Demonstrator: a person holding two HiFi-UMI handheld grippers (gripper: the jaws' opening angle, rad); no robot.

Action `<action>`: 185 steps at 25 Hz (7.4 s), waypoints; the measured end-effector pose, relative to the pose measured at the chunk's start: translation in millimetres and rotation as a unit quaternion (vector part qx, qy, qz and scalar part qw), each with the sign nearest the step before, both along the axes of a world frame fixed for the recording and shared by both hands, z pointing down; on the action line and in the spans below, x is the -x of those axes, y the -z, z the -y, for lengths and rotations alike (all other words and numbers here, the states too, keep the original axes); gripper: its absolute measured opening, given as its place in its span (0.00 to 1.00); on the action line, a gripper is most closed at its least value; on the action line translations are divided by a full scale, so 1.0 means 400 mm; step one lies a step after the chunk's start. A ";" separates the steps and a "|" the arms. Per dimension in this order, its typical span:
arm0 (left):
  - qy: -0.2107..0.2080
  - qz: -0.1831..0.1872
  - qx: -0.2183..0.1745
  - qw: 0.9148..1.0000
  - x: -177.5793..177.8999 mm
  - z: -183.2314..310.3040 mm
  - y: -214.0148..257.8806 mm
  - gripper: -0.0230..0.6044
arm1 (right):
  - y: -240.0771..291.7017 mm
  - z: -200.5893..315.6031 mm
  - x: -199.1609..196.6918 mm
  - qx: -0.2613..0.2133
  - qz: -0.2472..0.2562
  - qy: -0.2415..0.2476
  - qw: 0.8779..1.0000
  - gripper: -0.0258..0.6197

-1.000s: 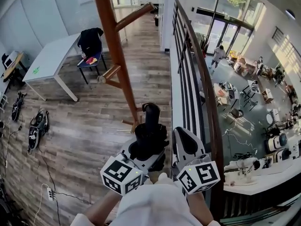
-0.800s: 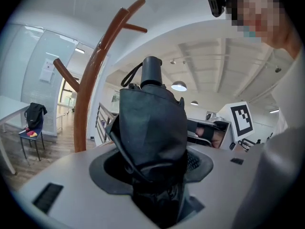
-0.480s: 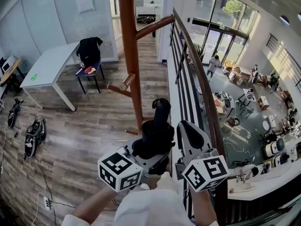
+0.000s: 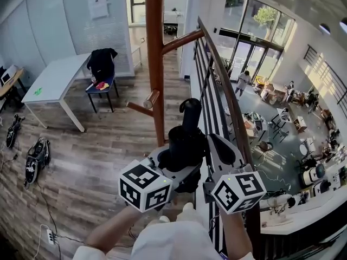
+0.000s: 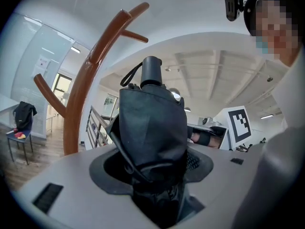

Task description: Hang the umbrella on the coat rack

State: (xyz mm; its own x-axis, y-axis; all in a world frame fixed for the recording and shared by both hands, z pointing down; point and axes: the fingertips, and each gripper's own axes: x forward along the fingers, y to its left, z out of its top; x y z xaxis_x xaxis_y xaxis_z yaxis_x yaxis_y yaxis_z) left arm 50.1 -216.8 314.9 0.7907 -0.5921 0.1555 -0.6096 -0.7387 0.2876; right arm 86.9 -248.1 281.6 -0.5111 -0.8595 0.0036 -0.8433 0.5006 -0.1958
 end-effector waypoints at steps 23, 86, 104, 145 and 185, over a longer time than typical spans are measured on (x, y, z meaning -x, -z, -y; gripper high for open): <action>0.020 0.008 -0.048 0.999 -0.003 0.098 0.159 0.46 | 0.165 0.042 0.009 -0.043 -0.006 -0.023 0.999 0.10; 0.089 -0.024 -0.121 0.988 0.014 0.171 0.394 0.47 | 0.415 0.078 0.051 -0.117 -0.045 -0.003 0.992 0.10; 0.090 -0.045 -0.106 0.989 0.035 0.131 0.357 0.46 | 0.382 0.045 0.076 -0.108 -0.052 0.004 0.993 0.10; 0.126 -0.035 -0.059 0.990 0.103 0.105 0.124 0.47 | 0.144 0.043 0.138 -0.031 -0.041 0.049 0.997 0.10; 0.162 -0.006 -0.035 0.986 0.168 0.137 -0.027 0.47 | -0.030 0.044 0.171 0.040 -0.018 0.059 0.997 0.10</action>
